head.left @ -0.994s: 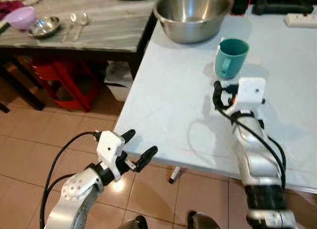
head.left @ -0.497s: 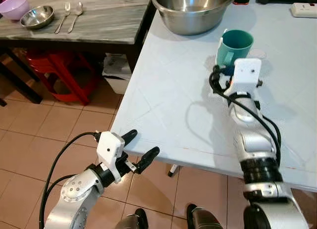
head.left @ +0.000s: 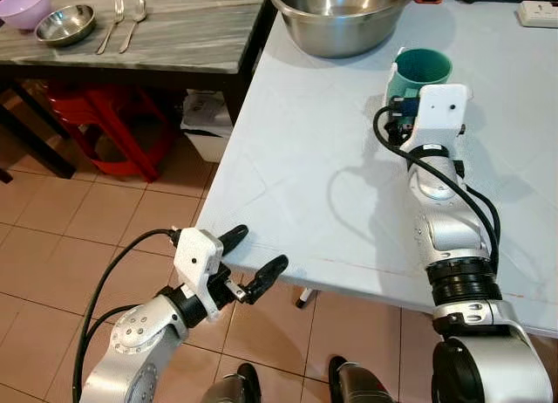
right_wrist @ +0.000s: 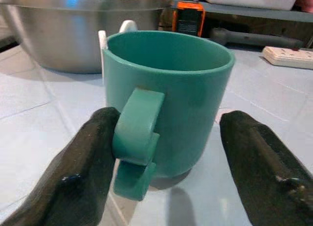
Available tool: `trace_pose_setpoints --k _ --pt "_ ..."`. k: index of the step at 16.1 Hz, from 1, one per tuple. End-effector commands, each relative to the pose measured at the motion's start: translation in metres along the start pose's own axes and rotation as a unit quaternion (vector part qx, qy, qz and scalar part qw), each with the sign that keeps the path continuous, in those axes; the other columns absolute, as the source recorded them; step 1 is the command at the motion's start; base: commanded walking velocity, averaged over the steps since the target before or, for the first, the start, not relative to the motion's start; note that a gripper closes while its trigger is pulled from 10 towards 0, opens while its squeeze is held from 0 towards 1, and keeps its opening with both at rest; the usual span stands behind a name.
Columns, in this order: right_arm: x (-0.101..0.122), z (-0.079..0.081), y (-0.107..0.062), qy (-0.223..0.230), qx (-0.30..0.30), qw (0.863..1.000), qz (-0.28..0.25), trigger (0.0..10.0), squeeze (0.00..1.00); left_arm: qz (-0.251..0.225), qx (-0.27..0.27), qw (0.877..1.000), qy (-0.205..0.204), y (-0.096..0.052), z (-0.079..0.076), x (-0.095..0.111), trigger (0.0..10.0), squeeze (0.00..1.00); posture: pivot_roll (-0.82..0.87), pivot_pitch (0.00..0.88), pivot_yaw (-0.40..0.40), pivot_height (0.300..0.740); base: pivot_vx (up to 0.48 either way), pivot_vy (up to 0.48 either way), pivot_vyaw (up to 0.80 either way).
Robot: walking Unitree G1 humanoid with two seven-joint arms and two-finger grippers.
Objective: Setting the table
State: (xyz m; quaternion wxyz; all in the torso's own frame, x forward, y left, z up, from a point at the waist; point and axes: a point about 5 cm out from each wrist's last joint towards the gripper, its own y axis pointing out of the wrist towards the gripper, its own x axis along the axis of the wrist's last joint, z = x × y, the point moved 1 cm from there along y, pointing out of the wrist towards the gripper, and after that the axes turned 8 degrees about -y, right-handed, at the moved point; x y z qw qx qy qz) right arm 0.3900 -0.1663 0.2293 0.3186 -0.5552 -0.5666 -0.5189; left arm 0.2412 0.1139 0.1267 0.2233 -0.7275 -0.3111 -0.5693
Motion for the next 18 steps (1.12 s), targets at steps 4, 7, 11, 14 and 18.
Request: trace_pose_setpoints --k 4,7,11,14,18 --pt "0.001 0.003 0.001 0.003 0.0 1.0 -0.005 0.0 0.0 -0.019 -0.015 1.0 -0.008 0.003 -0.006 0.01 10.0 0.0 -0.12 0.271 0.112 0.74 0.0 0.0 0.0" --pt "0.0 0.001 0.002 0.004 -0.003 1.0 -0.004 0.0 0.0 -0.028 -0.011 1.0 -0.003 0.005 -0.004 0.013 10.0 0.0 -0.12 0.266 0.115 0.74 0.0 0.0 0.0" --pt "-0.001 0.001 0.002 0.007 -0.006 1.0 -0.003 0.0 0.0 -0.03 -0.005 1.0 0.0 0.007 -0.002 0.013 10.0 0.0 -0.12 0.258 0.114 0.74 0.0 0.0 0.0" --pt "-0.001 0.0 0.002 0.007 -0.007 1.0 -0.004 0.0 0.0 -0.034 -0.001 0.999 0.001 0.008 0.0 0.013 10.0 0.0 -0.13 0.251 0.112 0.74 0.0 0.0 0.0" --pt "-0.001 0.0 0.003 0.007 -0.006 1.0 -0.005 0.0 0.0 -0.057 0.006 0.998 -0.006 0.011 0.002 0.015 10.0 0.0 -0.13 0.24 0.106 0.74 0.0 0.0 0.0"
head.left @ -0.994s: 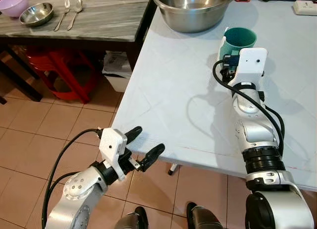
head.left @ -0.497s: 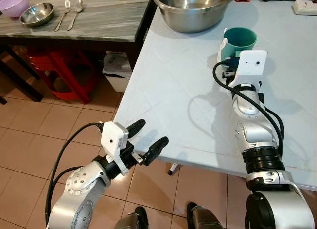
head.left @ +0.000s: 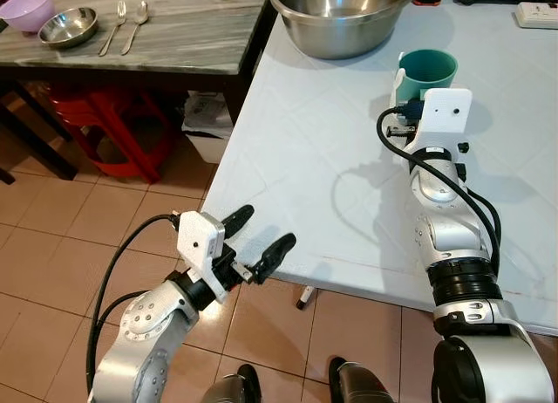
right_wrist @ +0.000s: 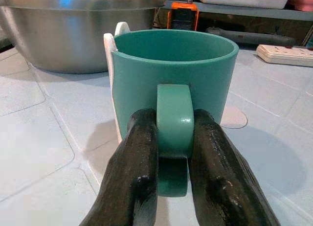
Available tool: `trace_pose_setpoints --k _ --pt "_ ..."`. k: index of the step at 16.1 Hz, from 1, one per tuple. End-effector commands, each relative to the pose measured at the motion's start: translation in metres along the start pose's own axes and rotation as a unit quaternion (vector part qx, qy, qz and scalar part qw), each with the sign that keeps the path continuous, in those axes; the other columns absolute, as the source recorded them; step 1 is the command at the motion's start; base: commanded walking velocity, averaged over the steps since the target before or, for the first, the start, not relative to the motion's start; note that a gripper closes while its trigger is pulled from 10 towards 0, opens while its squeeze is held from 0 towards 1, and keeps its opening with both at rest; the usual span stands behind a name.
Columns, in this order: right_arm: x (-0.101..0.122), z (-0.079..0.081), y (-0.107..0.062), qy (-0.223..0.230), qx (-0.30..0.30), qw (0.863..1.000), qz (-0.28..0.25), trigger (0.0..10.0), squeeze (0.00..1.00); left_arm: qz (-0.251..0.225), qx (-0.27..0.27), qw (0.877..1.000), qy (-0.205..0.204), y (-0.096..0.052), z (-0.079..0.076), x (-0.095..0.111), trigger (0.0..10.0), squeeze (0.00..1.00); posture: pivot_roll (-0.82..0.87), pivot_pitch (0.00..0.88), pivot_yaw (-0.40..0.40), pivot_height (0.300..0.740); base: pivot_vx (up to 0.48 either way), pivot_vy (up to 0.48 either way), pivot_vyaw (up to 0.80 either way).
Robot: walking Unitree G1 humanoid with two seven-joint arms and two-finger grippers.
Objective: Setting the table
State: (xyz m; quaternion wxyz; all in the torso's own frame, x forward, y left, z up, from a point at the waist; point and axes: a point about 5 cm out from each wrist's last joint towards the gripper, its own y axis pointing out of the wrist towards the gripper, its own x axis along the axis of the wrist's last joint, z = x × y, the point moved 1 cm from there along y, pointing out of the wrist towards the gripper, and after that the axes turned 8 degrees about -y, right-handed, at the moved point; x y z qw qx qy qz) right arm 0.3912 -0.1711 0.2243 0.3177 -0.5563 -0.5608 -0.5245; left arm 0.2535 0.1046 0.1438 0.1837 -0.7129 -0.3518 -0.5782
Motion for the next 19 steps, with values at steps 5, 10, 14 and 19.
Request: trace_pose_setpoints --k 5,10,14,19 --pt "0.013 0.003 -0.001 0.003 0.007 1.0 -0.021 0.0 0.0 -0.009 0.065 0.998 0.025 -0.001 0.021 0.0 10.0 0.0 -0.14 0.209 0.102 0.74 0.0 0.0 0.0" --pt "-0.018 -0.017 -0.036 0.008 -0.01 1.0 0.006 9.8 0.0 -0.021 0.221 0.974 0.039 0.0 0.066 0.008 10.0 0.0 -0.14 0.159 0.11 0.74 0.0 0.0 0.0" --pt "-0.033 -0.027 -0.069 0.001 -0.022 1.0 0.02 10.0 0.0 -0.033 0.228 0.972 0.04 0.008 0.072 0.01 10.0 0.0 -0.16 0.125 0.123 0.74 0.0 0.0 0.0" --pt "-0.032 -0.03 -0.079 0.0 -0.023 1.0 0.02 10.0 0.0 -0.052 0.22 0.973 0.037 0.018 0.075 0.018 10.0 0.0 -0.18 0.114 0.136 0.74 0.0 0.261 -0.51"
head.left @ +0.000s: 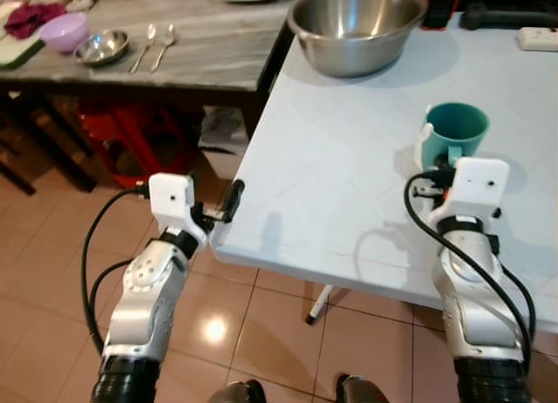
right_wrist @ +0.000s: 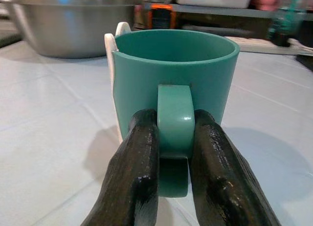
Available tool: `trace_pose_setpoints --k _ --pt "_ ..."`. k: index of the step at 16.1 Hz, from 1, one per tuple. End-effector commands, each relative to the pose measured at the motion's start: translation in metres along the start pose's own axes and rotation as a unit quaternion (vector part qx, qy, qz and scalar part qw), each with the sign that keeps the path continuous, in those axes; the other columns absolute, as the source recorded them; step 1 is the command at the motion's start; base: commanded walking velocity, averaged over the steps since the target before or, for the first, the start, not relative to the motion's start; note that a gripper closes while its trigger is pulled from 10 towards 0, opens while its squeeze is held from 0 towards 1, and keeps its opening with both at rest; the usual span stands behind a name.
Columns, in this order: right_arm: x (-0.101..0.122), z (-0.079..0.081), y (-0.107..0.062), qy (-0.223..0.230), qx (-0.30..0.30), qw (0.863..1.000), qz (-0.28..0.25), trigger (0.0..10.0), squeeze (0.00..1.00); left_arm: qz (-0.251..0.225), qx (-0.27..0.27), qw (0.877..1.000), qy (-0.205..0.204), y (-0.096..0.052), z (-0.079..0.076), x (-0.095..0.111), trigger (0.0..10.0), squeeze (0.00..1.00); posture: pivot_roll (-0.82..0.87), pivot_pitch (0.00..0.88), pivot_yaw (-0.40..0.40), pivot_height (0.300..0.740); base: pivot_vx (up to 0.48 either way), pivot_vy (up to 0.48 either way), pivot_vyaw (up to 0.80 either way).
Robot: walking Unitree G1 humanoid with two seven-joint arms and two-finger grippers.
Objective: Setting the table
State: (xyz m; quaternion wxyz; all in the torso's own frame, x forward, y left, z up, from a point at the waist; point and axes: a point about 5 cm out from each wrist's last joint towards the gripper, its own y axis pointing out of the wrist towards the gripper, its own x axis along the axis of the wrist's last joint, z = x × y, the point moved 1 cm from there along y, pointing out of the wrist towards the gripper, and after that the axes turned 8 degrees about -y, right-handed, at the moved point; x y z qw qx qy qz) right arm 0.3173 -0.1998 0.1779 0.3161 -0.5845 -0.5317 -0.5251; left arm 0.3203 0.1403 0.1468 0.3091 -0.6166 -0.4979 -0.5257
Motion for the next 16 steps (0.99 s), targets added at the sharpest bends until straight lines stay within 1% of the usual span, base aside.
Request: trace_pose_setpoints --k 1,3,7,10,12,13,15,16 --pt "0.008 0.003 -0.003 0.007 0.006 1.0 -0.015 10.0 0.0 0.003 0.009 1.0 0.003 -0.002 0.007 -0.001 10.0 0.0 -0.18 0.114 0.136 0.74 0.0 0.424 -0.58" --pt "0.011 0.006 -0.006 0.01 0.015 1.0 -0.019 10.0 0.0 0.003 0.007 1.0 0.003 -0.002 0.007 -0.002 10.0 0.0 -0.19 0.115 0.136 0.74 0.0 0.424 0.0" --pt "0.01 0.012 -0.01 0.013 0.027 0.999 -0.014 10.0 0.0 0.001 0.01 1.0 0.003 -0.003 0.008 -0.003 10.0 0.0 -0.18 0.117 0.13 0.74 0.0 0.437 0.0" --pt "0.013 0.014 -0.012 0.019 0.039 0.999 -0.025 10.0 0.0 0.0 0.01 1.0 0.004 -0.003 0.007 -0.005 10.0 0.0 -0.18 0.116 0.123 0.74 0.0 0.447 0.0" --pt "0.018 0.014 -0.019 0.025 0.049 0.998 -0.04 10.0 0.0 -0.002 0.011 1.0 0.002 -0.003 0.006 -0.005 10.0 0.0 -0.18 0.115 0.12 0.74 0.0 0.452 0.0" --pt "0.016 0.014 -0.027 0.02 0.054 0.997 -0.042 10.0 0.0 -0.003 0.013 1.0 0.002 -0.003 0.006 -0.006 10.0 0.0 -0.18 0.115 0.117 0.74 0.0 0.461 0.0" --pt "0.011 0.013 -0.038 0.014 0.055 0.998 -0.035 10.0 0.0 -0.001 0.014 1.0 0.002 -0.004 0.006 -0.007 10.0 0.0 -0.19 0.114 0.115 0.74 0.0 0.461 0.0" --pt "0.006 0.012 -0.048 0.017 0.054 0.998 -0.027 10.0 0.0 -0.001 0.014 1.0 0.002 -0.004 0.007 -0.007 10.0 0.0 -0.19 0.114 0.116 0.74 0.0 0.461 0.0"
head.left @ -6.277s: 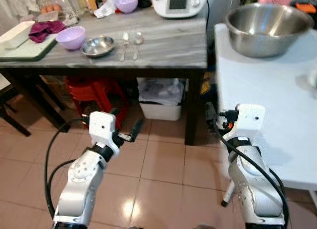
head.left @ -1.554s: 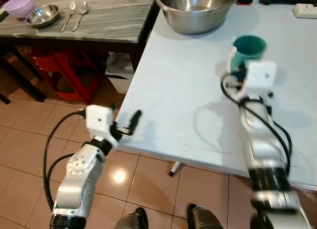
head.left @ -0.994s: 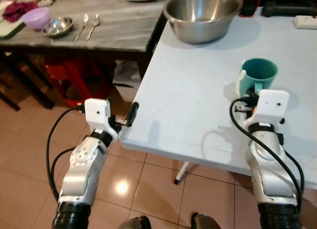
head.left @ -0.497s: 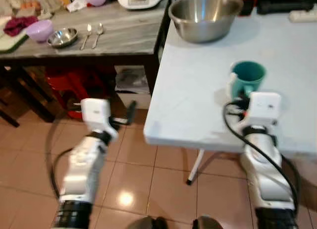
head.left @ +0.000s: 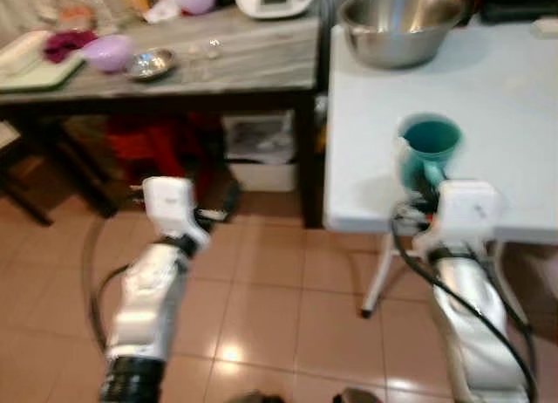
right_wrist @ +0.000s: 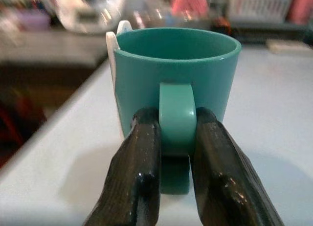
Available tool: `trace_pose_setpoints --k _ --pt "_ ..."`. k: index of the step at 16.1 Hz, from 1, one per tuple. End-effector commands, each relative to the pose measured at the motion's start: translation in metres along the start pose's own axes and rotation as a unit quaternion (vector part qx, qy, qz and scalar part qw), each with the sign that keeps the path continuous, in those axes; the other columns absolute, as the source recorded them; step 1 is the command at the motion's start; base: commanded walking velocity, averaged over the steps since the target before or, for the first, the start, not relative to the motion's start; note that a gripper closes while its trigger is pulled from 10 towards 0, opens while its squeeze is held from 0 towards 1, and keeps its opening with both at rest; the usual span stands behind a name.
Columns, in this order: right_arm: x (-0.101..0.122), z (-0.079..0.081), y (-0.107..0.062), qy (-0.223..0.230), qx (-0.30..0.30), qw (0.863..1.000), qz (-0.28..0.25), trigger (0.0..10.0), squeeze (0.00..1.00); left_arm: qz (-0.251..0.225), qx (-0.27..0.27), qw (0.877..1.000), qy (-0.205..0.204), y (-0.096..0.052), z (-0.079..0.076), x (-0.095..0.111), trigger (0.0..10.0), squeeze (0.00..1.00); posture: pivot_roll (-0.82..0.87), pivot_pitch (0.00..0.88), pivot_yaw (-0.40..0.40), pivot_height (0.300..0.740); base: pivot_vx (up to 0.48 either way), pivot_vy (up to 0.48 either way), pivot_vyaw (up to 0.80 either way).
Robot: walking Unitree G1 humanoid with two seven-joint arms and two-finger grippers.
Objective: Setting the table
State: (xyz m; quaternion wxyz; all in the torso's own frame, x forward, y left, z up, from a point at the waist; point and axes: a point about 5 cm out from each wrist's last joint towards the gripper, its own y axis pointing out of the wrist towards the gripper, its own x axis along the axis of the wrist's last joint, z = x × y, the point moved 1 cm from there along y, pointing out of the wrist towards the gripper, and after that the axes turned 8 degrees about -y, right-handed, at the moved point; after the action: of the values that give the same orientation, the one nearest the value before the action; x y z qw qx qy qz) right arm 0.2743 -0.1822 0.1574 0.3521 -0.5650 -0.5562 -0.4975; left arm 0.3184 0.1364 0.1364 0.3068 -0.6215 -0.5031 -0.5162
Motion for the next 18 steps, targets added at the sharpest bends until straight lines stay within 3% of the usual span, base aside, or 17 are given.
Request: trace_pose_setpoints --k 1,4,6,18 --pt "0.01 0.001 -0.007 0.01 -0.003 1.0 -0.021 10.0 0.0 -0.003 0.009 1.0 0.014 -0.001 0.008 0.004 10.0 0.0 -0.19 0.114 0.119 0.74 0.0 0.458 0.0" --pt "0.006 -0.002 -0.017 0.006 -0.007 1.0 -0.011 10.0 0.0 -0.002 0.005 1.0 0.013 0.001 0.006 0.004 10.0 0.0 -0.2 0.113 0.124 0.74 0.0 0.461 0.0" --pt "0.009 -0.004 -0.013 0.004 -0.01 1.0 -0.016 10.0 0.0 -0.002 -0.001 1.0 0.012 0.003 0.004 0.003 10.0 0.0 -0.21 0.109 0.127 0.74 0.0 0.446 0.0" --pt "0.016 -0.003 0.0 -0.01 -0.001 0.999 -0.034 10.0 0.0 0.0 -0.022 1.0 0.006 -0.003 -0.003 -0.002 10.0 0.0 -0.19 0.111 0.113 0.74 0.034 0.0 0.0"
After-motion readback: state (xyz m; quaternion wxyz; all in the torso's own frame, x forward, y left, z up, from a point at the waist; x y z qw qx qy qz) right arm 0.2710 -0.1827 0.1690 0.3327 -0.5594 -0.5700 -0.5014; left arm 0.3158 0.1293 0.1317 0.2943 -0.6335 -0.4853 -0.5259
